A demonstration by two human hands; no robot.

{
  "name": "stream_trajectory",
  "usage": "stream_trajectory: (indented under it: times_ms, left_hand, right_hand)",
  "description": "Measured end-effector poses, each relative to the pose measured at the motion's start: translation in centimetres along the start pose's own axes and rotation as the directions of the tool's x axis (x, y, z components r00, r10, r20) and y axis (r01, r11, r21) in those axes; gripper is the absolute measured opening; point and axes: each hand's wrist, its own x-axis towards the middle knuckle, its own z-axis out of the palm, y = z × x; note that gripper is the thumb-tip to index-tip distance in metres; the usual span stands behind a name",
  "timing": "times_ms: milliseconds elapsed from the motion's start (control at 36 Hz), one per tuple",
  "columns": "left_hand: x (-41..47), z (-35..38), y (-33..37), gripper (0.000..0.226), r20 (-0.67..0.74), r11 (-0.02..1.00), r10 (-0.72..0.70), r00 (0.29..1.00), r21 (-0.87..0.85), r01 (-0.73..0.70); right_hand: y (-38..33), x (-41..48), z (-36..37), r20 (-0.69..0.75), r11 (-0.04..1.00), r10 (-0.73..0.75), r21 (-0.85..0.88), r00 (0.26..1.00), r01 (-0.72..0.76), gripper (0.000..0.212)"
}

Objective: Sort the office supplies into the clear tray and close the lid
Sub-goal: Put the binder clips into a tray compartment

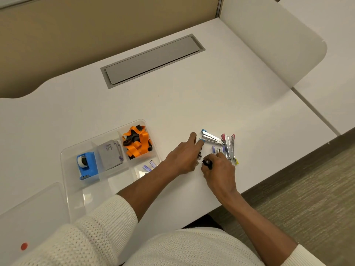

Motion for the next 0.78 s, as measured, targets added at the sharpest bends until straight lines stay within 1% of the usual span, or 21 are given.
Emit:
stream_trajectory:
  times_ms: [56, 194, 278, 333, 444, 611, 778]
  left_hand:
    - [0.1, 0.0, 0.0, 0.054, 0.014, 0.999, 0.021, 1.0, 0.028, -0.022]
    - [0.1, -0.3, 0.0, 0.028, 0.033, 0.998, 0.063, 0.997, 0.026, -0.064]
    - [0.2, -0.2, 0.0, 0.025, 0.022, 0.995, 0.089, 0.996, 0.033, -0.09]
    - [0.2, -0.2, 0.1, 0.025, 0.015, 0.996, 0.089, 0.996, 0.008, -0.089]
    - [-0.1, -0.5, 0.1, 0.026, -0.003, 0.996, 0.031, 1.0, -0.079, -0.031]
    - [-0.3, -0.4, 0.1, 0.022, -0.02, 0.991, -0.038, 0.999, -0.133, 0.035]
    - [-1.1, -0.8, -0.4, 0.026, -0.053, 0.946, -0.185, 0.981, -0.28, 0.164]
  right_hand:
    - [-0.1, 0.2, 0.0, -0.002, 1.0, 0.007, -0.008, 1.0, -0.007, 0.012]
    - [-0.3, 0.6, -0.1, 0.005, 0.999, 0.013, -0.031, 1.0, -0.013, 0.011]
    - [-0.3, 0.8, 0.1, 0.016, 0.998, 0.013, -0.058, 1.0, -0.012, 0.011]
    - [-0.6, 1.0, 0.1, 0.026, 0.998, 0.016, -0.066, 1.0, -0.014, 0.011]
    - [-1.0, 1.3, 0.1, 0.047, 0.999, 0.008, -0.052, 0.999, -0.006, 0.009]
    - [-1.1, 1.6, -0.1, 0.051, 1.0, 0.006, 0.011, 0.999, -0.007, 0.01]
    - [-1.0, 1.6, -0.9, 0.053, 0.991, 0.048, 0.12, 0.997, -0.054, 0.01]
